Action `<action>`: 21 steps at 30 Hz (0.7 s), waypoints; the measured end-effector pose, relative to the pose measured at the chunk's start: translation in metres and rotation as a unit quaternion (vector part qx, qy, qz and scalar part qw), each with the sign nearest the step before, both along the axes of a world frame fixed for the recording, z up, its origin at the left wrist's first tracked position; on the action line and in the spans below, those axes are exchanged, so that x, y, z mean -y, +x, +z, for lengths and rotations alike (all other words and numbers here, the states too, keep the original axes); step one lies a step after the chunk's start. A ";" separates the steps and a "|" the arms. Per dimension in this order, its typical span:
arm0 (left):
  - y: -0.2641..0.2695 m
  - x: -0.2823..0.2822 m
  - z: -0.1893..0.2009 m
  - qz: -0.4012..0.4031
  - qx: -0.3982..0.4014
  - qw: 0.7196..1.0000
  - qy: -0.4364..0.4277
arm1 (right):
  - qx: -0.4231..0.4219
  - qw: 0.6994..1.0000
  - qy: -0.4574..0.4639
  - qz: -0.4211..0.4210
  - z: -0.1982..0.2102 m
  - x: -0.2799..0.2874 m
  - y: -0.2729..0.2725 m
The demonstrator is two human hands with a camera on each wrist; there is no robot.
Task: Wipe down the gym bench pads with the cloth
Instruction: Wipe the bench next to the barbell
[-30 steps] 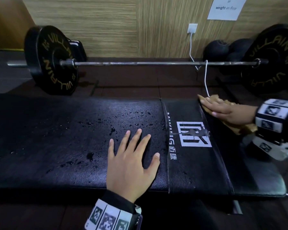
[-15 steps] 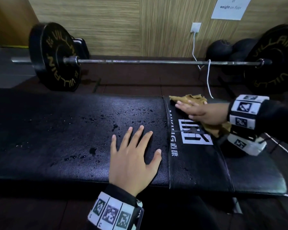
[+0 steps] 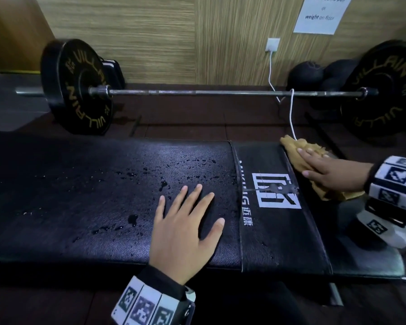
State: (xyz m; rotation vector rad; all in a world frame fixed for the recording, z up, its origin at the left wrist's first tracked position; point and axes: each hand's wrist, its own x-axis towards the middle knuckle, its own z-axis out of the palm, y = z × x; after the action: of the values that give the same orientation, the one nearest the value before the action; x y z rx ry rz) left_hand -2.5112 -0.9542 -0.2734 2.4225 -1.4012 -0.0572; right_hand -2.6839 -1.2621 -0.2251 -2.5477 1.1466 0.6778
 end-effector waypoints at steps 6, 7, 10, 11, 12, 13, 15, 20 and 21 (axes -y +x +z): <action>0.043 -0.030 0.005 0.044 0.013 0.998 0.036 | 0.072 0.995 0.037 -0.051 0.005 0.035 0.042; 0.049 -0.033 0.004 0.048 0.017 0.998 0.037 | 0.082 0.993 0.059 -0.061 0.006 0.041 0.052; 0.051 -0.034 0.005 0.050 0.016 0.998 0.037 | 0.105 0.979 0.119 -0.124 0.006 0.056 0.077; 0.049 -0.033 0.005 0.053 0.013 0.998 0.035 | 0.099 0.979 0.122 -0.130 0.007 0.057 0.085; 0.048 -0.032 0.004 0.056 0.012 0.998 0.032 | 0.088 0.980 0.119 -0.130 0.009 0.056 0.092; 0.048 -0.031 0.003 0.058 0.014 0.998 0.028 | 0.082 0.982 0.115 -0.126 0.011 0.054 0.100; 0.050 -0.031 0.000 0.059 0.021 0.998 0.018 | 0.069 0.986 0.115 -0.102 0.015 0.044 0.118; 0.052 -0.031 -0.003 0.057 0.020 0.998 0.005 | 0.054 0.978 0.199 -0.038 0.020 -0.006 0.178; 0.052 -0.031 -0.002 0.057 0.017 0.998 0.003 | 0.054 0.980 0.193 -0.012 0.018 -0.013 0.191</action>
State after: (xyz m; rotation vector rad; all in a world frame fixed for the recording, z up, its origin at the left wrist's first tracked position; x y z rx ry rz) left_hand -2.4596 -0.9229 -0.2753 2.5153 -1.2755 0.0078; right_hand -2.4928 -1.2486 -0.2067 -2.2103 0.9075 0.6715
